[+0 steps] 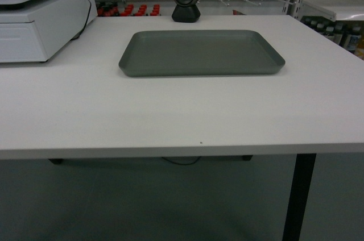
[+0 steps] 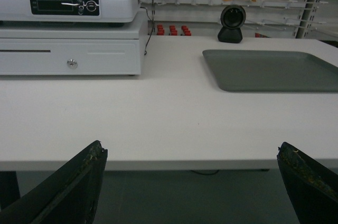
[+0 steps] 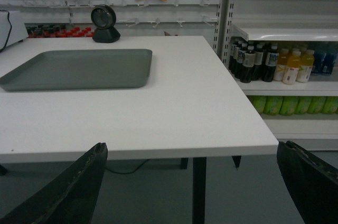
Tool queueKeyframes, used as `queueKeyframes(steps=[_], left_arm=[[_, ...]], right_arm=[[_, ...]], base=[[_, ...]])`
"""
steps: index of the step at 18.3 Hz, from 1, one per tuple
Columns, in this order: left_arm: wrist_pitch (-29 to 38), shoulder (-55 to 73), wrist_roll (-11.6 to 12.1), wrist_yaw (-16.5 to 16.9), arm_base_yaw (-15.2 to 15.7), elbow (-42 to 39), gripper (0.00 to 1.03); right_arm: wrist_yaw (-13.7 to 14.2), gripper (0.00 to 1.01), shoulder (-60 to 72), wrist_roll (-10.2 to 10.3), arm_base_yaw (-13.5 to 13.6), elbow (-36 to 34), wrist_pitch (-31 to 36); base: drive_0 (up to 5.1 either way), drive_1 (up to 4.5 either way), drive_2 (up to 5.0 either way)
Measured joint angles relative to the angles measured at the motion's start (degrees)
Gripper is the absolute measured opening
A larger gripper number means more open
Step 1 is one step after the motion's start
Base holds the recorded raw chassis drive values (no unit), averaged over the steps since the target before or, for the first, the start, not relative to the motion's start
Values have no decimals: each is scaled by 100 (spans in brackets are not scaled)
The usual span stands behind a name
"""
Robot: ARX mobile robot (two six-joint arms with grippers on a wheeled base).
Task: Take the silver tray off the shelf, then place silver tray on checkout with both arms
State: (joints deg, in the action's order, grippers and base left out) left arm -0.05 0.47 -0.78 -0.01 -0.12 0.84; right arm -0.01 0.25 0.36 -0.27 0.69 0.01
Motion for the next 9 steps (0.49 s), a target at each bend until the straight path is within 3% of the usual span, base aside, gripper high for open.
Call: queueKeyframes(steps=[9], left_arm=[[0,0,0,0,0,0,98]], right_arm=[[0,98,-2,0,0,0,-11]], base=[[-4,-420,411]])
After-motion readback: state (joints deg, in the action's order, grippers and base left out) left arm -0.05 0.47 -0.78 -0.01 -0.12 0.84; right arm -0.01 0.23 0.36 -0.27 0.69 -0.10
